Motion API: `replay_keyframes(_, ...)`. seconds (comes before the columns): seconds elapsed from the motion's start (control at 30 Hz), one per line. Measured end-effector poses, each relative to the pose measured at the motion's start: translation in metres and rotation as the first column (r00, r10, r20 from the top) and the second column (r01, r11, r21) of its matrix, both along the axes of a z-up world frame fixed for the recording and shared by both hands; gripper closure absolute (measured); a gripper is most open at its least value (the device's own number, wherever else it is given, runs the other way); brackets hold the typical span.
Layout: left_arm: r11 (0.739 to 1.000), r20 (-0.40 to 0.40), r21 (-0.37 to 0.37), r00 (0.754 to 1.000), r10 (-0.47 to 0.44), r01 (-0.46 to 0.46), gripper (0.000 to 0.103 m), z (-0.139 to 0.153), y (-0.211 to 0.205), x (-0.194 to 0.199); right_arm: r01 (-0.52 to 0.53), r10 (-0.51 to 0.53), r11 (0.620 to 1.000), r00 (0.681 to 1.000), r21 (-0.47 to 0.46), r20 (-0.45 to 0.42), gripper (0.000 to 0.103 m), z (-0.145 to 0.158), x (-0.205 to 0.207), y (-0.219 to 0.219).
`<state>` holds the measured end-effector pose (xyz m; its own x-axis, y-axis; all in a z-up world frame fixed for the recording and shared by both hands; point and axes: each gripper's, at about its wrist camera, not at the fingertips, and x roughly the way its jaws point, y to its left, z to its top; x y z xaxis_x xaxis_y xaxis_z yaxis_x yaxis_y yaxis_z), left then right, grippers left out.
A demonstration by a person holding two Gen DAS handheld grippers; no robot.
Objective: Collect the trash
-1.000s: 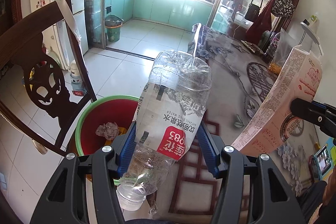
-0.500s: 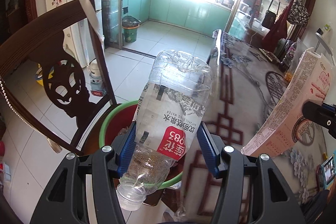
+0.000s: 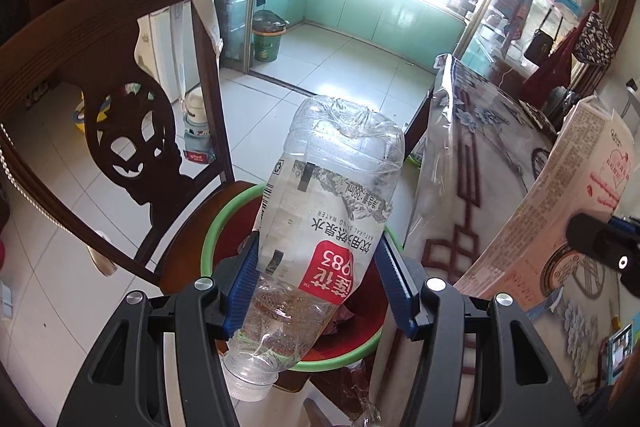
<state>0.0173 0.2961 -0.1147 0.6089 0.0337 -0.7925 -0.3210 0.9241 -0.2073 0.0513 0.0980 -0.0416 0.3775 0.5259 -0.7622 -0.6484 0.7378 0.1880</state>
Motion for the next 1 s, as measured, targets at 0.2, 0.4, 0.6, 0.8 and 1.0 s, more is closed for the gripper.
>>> replay_keyframes(0.2,0.999,-0.044,-0.030,0.999,0.027,-0.029,0.049,-0.019,0.009,0.009,-0.026,0.025,0.999,0.999,-0.034,-0.023,0.082,-0.018,0.003,0.020)
replay_keyframes(0.4,0.999,-0.064,-0.039,0.997,0.035,-0.038,0.049,-0.027,0.016,0.020,-0.040,0.038,0.998,0.999,-0.051,-0.030,0.082,-0.029,0.004,0.032)
replay_keyframes(0.6,0.998,-0.090,-0.034,0.994,0.057,-0.060,0.034,-0.032,0.020,0.029,-0.046,0.045,0.998,0.999,-0.050,-0.015,0.067,-0.030,0.005,0.035)
replay_keyframes(0.8,0.994,-0.056,-0.047,0.994,0.092,-0.094,0.025,-0.024,0.018,0.023,-0.030,0.031,0.999,0.999,-0.042,0.012,0.055,-0.021,0.004,0.022)
replay_keyframes(1.0,0.997,-0.008,-0.036,0.998,0.065,-0.065,0.025,-0.006,-0.009,0.010,0.022,-0.022,0.999,0.999,-0.027,0.029,0.048,-0.008,-0.002,-0.010)
